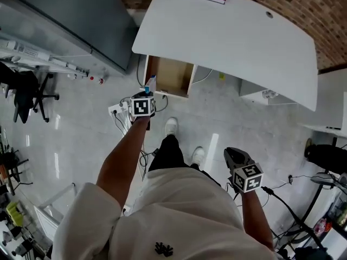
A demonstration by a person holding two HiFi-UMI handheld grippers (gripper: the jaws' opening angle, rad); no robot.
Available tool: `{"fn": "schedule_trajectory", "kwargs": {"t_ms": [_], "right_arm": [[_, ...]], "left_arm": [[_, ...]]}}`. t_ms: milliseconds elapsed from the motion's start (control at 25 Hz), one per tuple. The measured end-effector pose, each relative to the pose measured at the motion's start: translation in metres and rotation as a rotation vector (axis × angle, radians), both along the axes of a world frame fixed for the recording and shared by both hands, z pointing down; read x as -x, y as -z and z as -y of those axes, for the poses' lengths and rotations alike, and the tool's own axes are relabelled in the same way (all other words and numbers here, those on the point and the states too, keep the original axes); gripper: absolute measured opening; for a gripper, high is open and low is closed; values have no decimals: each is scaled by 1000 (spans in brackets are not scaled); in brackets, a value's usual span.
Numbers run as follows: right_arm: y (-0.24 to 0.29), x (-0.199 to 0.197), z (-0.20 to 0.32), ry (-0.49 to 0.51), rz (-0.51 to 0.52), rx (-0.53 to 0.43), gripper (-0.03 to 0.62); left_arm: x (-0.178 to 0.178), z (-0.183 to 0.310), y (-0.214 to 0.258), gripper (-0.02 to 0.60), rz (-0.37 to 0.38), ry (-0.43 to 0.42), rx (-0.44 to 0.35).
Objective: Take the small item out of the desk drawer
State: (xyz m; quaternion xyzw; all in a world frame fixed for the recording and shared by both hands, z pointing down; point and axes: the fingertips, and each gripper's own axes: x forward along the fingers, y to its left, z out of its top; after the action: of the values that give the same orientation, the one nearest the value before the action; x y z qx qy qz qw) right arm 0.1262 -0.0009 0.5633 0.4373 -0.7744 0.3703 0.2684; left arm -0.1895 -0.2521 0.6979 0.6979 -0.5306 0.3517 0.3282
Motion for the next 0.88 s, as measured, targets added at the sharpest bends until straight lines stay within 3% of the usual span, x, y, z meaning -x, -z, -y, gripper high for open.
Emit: {"fn": "schedule_trajectory", "kwargs": {"t_ms": [280, 880], "right_arm": [[7, -42, -40, 28, 10, -53, 51], [41, -64, -113, 122, 54, -130, 41]], "left_arm": [[-36, -77, 65, 98, -35, -21, -57], [-111, -237, 158, 98, -131, -113, -102]]}}
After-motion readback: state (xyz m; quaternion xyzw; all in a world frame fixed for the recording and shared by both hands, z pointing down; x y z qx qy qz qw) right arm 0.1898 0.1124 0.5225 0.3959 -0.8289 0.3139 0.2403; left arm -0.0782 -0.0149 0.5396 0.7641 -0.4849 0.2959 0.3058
